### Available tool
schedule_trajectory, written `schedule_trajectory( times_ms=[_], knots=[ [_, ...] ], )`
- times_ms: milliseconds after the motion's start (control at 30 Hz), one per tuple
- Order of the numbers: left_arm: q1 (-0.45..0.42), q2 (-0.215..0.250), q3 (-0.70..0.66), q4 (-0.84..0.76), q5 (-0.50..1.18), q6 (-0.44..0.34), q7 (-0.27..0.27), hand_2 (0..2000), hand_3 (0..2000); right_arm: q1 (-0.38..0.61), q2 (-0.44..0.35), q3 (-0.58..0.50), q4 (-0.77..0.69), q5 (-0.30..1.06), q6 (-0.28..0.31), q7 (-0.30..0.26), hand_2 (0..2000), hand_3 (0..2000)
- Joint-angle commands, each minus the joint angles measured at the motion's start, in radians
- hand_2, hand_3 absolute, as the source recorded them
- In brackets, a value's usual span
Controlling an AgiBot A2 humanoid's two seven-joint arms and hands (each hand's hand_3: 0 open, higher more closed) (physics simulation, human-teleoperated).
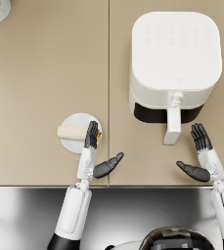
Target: Pick up the chicken rolls and place it into the air fryer
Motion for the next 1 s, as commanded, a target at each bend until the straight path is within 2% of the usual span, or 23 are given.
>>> schedule_trajectory(
  times_ms=[33, 967, 1000],
  knots=[
    [0.0, 0.0, 0.0, 0.0, 0.0, 0.0, 0.0, 0, 0, 0.0, 0.0, 0.0, 0.0, 0.0, 0.0, 0.0, 0, 0],
    [0.0, 0.0, 0.0, 0.0, 0.0, 0.0, 0.0, 0, 0, 0.0, 0.0, 0.0, 0.0, 0.0, 0.0, 0.0, 0, 0],
    [0.002, 0.001, 0.03, 0.016, 0.0, 0.0, 0.0, 0, 0, 0.002, -0.001, 0.03, -0.016, 0.0, 0.0, 0.0, 0, 0]
  ],
)
